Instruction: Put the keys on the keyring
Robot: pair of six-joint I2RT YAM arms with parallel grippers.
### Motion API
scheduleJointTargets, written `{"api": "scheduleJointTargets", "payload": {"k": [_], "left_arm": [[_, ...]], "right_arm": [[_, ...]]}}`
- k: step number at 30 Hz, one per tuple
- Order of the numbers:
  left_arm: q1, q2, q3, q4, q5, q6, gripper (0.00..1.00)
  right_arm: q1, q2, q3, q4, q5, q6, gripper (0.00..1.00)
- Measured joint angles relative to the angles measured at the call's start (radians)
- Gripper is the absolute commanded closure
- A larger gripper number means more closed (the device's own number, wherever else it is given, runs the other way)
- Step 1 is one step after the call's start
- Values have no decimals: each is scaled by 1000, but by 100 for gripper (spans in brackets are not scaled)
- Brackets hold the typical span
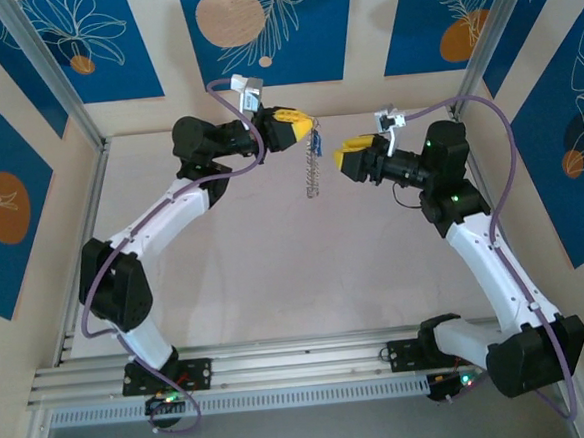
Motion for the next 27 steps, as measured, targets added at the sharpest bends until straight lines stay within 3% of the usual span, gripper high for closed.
{"api": "scheduleJointTargets", "payload": {"k": [20,24,27], "left_arm": [[0,16,-10,76,10,-92,100],[-1,23,-10,84,15,-101,100],[-1,28,-10,86,16,-102,100]], "right_arm": [[138,70,113,19,75,-68,46],[140,87,129,14,90,-80,48],[140,93,137,6,96,-94,57]]}}
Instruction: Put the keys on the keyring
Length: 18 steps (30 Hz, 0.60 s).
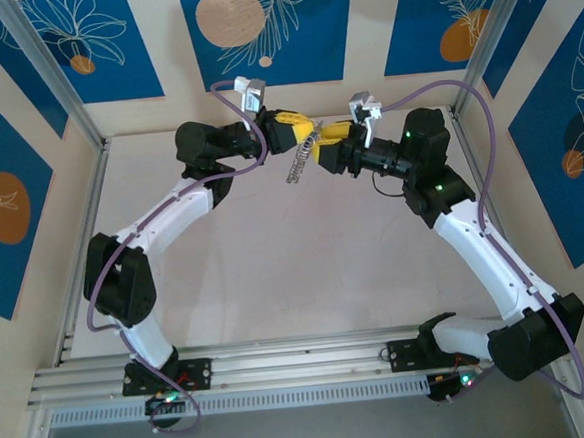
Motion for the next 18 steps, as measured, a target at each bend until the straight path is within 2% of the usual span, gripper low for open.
{"api": "scheduleJointTargets", "payload": {"k": [10,14,18], "left_arm": [[0,10,0,4,3,-1,100],[-1,11,1,5,6,-7,100],[-2,11,3,4,11,-8,100]], "right_arm": [[0,-4,18,-46,-4,-53,93],[-6,-18,18,-71,-14,-71,100],[-23,-38,18,-100,-19,-85,100]]}}
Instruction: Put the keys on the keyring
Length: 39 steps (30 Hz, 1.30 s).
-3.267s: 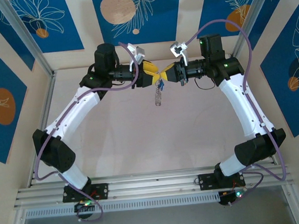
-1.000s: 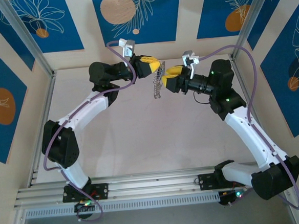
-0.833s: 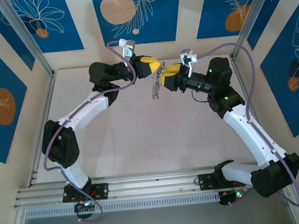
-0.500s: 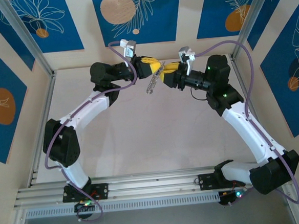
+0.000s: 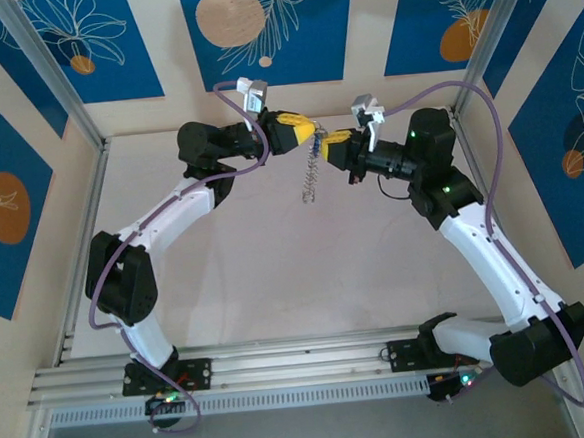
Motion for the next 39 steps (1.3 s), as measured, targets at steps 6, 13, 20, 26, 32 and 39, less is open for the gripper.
{"api": "scheduleJointTargets", "payload": {"k": [6,13,20,26,32,39], "left_arm": [[0,0,3,0,2,0,100],[0,2,6,0,8,0,100],[-1,2,7,0,8,0,100],[-5,2,10,-2,8,1,100],[-8,3,14,-9,16,2,100],[-11,3,20,-19,20,13,100]], "right_arm": [[-31,-25,5,-34,-7,-23,100],[-42,-26,28,-55,-11,-42,100],[-45,-25,48,-60,-15,-44,100],[-45,-16,75,-68,-19,-45,100],[-25,14,109,-75,-18,-52,100],[-23,19,111,-82,-13,-60,100]]}}
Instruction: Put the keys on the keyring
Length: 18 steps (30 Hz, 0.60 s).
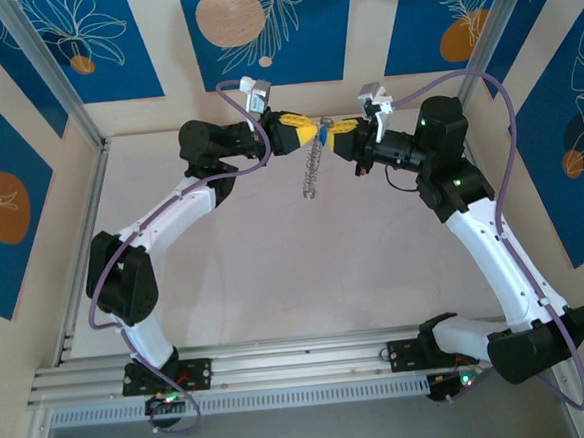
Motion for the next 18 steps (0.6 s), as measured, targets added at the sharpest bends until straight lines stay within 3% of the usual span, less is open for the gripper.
{"api": "scheduleJointTargets", "payload": {"k": [18], "left_arm": [[-6,0,2,-26,-9,8,100]], "right_arm": [[-41,-39,-5,-14,2,2,100]]}}
